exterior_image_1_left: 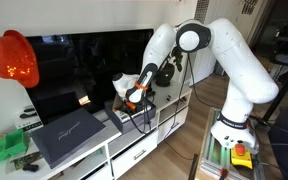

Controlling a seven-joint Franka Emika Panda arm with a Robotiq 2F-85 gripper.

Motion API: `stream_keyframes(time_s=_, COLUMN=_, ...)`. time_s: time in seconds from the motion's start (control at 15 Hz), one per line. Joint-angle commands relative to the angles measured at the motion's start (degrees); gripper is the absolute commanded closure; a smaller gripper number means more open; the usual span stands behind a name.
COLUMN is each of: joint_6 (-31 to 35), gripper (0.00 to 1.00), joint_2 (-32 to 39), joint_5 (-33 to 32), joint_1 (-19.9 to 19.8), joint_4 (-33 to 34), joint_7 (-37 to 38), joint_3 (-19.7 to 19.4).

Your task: Pick up one sachet from the white box and put it on the tv stand

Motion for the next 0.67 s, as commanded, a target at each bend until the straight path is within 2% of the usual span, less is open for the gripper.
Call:
stream_keyframes(time_s=0.0, joint_6=-0.5, gripper=0.98, joint_2=0.6, joint_5=1.2, joint_1=1.1, joint_4=1.6, joint_7=0.1, joint_3=-1.1)
stream_keyframes(time_s=0.6, joint_6=-1.7, gripper=1.00, joint_2=-2.8, joint_5=1.7, joint_1=1.4, joint_4=0.2, joint_7=0.2, joint_3=-0.9)
